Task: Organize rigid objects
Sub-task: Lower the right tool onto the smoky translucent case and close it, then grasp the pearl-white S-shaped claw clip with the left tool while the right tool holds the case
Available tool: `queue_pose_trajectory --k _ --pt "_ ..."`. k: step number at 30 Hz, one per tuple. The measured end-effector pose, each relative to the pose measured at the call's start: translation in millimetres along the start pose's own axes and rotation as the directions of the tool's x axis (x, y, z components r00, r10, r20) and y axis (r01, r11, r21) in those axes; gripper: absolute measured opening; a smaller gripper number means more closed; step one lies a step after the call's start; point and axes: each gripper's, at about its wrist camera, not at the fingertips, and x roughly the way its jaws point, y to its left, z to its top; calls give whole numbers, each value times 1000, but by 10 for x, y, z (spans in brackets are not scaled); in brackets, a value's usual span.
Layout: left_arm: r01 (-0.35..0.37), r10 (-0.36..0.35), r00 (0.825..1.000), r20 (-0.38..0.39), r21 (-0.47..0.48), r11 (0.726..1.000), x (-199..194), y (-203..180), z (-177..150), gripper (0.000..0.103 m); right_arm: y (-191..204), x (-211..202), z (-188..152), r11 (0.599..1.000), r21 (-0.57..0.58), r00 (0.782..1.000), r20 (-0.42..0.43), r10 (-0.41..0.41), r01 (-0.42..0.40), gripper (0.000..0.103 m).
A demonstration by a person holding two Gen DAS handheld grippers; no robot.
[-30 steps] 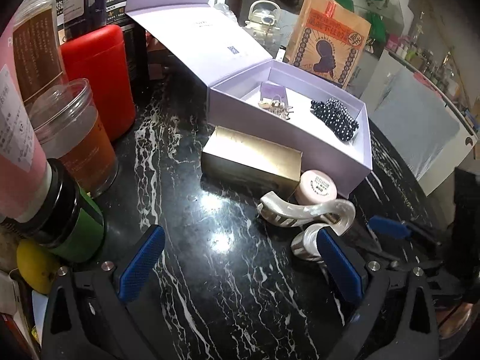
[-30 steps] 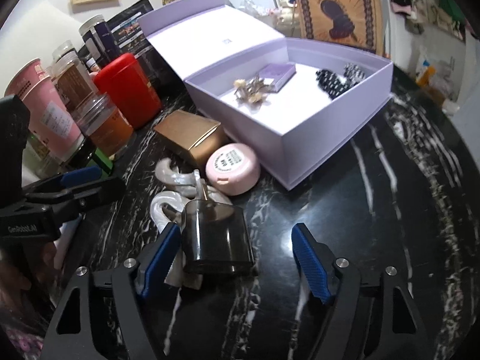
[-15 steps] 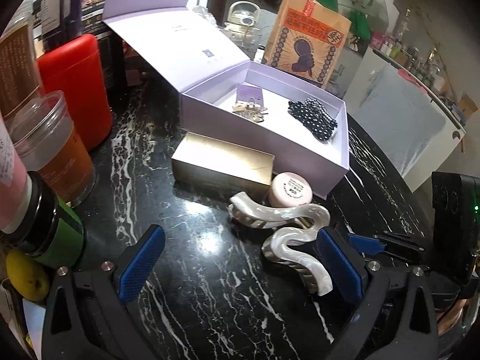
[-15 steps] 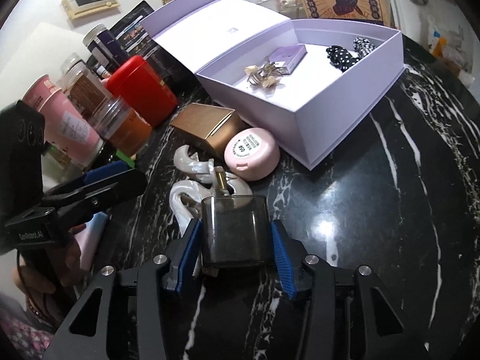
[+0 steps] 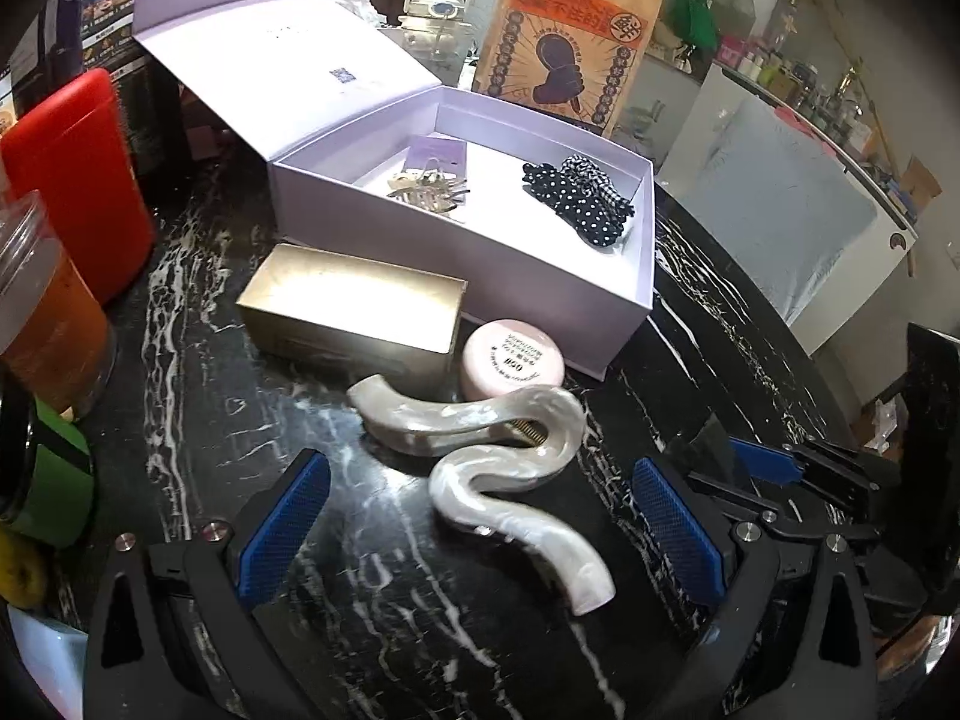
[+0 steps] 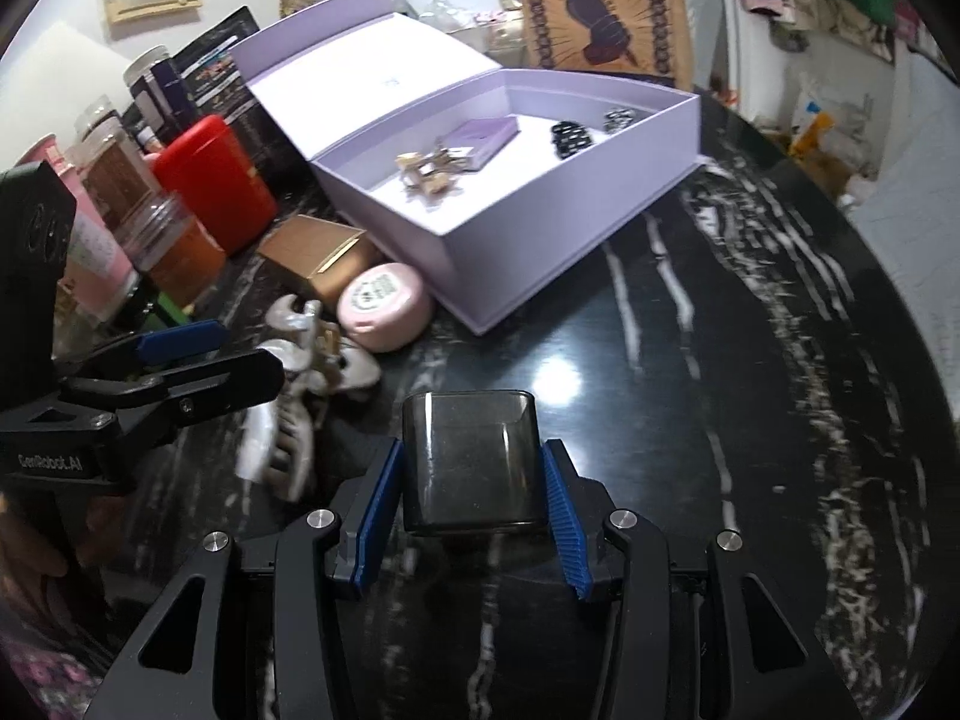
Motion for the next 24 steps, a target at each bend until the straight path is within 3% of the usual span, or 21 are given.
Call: queue_pose_trajectory --k 15,24 --pt "-67 64 993 -94 -30 997 292 -58 -25 103 -95 -20 -59 1000 -19 1000 20 -19 20 46" --pt "-44 40 993 -115 -39 998 370 -46 -62 103 -121 11 -69 999 -45 999 34 -23 24 48"
